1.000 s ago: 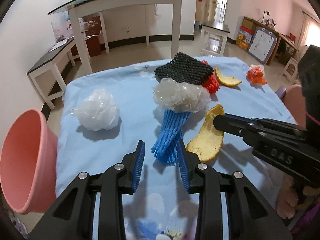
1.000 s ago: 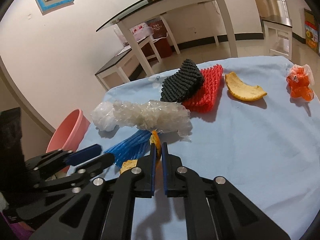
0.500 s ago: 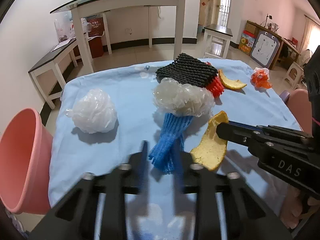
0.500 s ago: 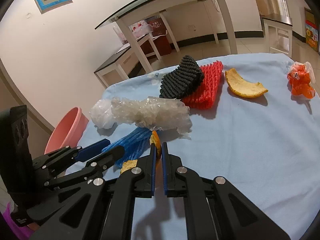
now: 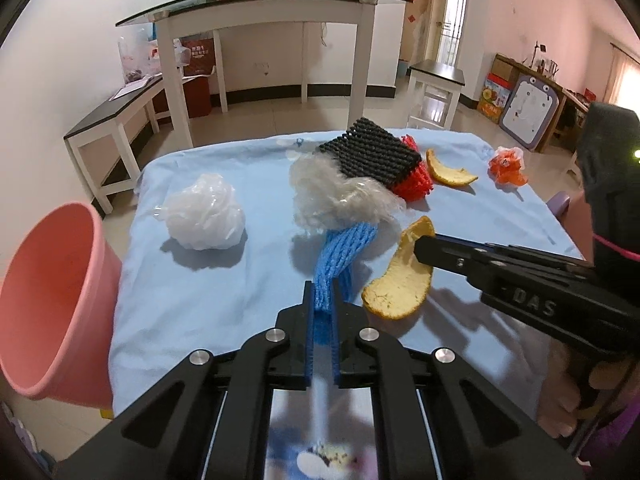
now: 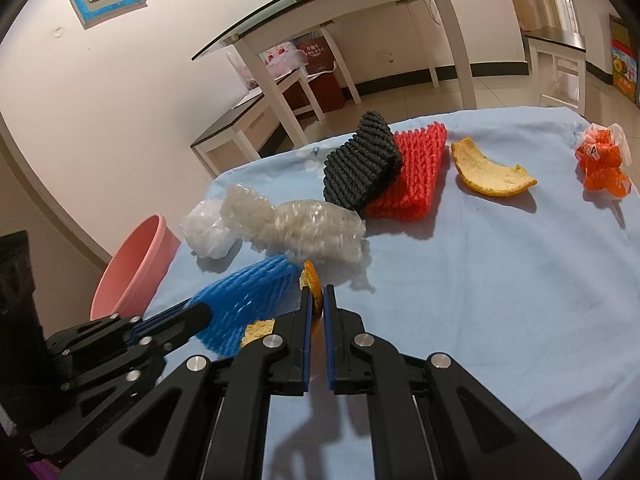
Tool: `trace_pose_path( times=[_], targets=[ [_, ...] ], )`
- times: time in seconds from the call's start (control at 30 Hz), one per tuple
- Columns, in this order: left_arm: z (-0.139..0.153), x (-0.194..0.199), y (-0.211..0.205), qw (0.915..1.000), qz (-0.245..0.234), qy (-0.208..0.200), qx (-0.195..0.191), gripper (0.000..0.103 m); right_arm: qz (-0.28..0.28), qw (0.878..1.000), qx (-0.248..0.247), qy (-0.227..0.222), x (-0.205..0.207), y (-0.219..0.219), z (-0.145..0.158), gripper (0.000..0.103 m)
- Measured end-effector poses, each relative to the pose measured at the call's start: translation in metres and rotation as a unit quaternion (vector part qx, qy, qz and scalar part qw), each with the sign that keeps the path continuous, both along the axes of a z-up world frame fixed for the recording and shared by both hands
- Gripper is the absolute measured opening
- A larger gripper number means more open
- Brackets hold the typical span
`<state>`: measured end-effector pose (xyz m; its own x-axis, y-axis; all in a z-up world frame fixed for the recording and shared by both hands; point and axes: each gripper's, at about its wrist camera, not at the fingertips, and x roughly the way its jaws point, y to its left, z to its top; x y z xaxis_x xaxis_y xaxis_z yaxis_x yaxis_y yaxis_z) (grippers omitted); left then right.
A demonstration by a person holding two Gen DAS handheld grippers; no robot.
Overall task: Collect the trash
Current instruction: 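Grasp the blue foam net with the left tool, then lift the blue foam net with the left tool while the right tool holds the orange peel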
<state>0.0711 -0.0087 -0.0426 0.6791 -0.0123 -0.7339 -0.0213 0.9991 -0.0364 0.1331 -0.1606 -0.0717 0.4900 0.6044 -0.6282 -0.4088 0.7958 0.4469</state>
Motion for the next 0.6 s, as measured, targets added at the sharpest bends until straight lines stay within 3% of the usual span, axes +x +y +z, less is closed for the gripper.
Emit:
trace_pose_path(
  times=[0.6],
  targets=[
    [0.032,-0.05,0.005,0.9981,0.047,-0.04,0.011,0.006,0.012,1.0,0.011,0.002,-0.001,0.001,0.0,0.005]
  ],
)
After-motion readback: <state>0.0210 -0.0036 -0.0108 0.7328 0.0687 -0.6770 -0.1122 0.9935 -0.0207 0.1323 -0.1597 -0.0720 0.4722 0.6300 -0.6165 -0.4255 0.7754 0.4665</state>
